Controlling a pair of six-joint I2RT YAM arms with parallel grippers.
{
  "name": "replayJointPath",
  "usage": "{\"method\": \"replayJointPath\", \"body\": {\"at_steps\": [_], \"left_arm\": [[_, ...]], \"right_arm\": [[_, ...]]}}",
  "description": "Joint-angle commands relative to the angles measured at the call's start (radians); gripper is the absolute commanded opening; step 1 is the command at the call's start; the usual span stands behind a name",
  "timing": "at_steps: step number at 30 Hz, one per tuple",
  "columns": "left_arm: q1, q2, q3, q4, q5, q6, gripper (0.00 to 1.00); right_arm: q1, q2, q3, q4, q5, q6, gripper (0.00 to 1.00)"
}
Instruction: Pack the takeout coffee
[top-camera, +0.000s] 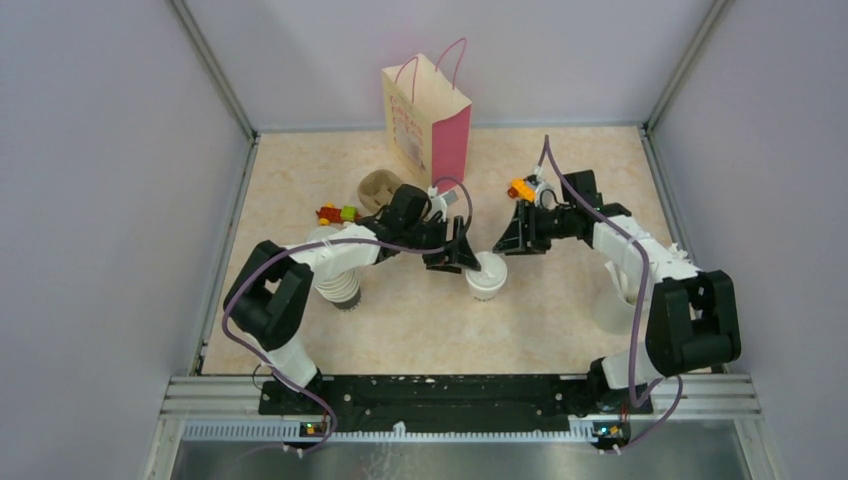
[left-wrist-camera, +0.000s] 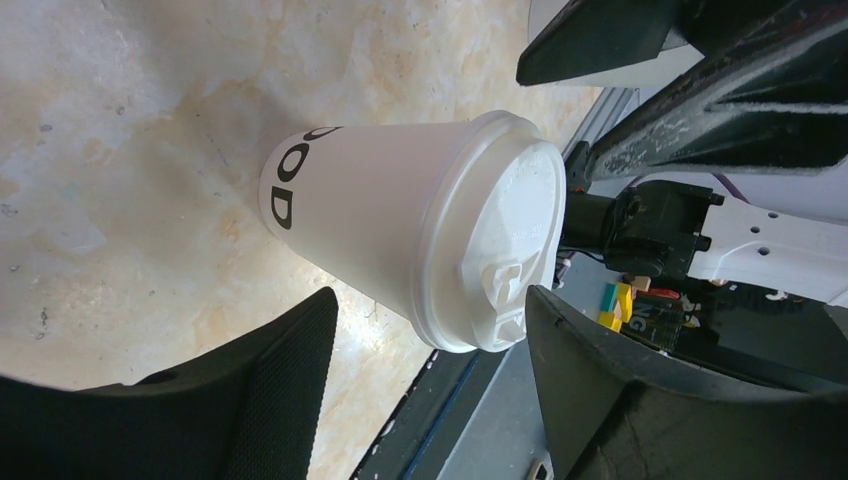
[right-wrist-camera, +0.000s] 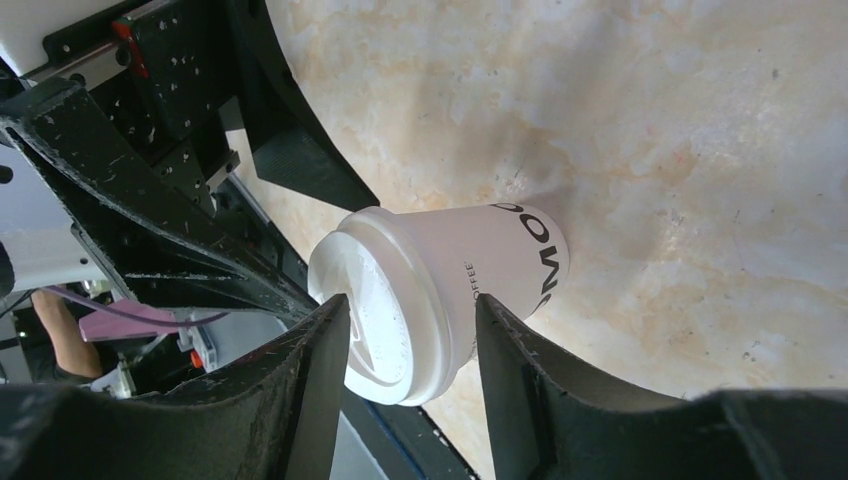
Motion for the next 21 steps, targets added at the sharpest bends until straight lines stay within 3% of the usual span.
{"method": "replayJointPath", "body": {"at_steps": [1,15,21], "left_arm": [[-0.002,-0.044,-0.025,0.026,0.034,-0.017,0.73],[-0.002,-0.037,-0.078,0.056,0.028,-0.034,0.63],[-0.003,-0.016,-0.058,0.061,0.026,-0.037,0.63]], "right_arm": [[-0.025,0.009,0.011,0.030,-0.040,-0.031,0.48],[-0.040,0.082,-0.030,0.111,-0.107,-0.013,0.42],[-0.043,0.078,-0.019,0.114,-0.127,-0.012,0.45]]}}
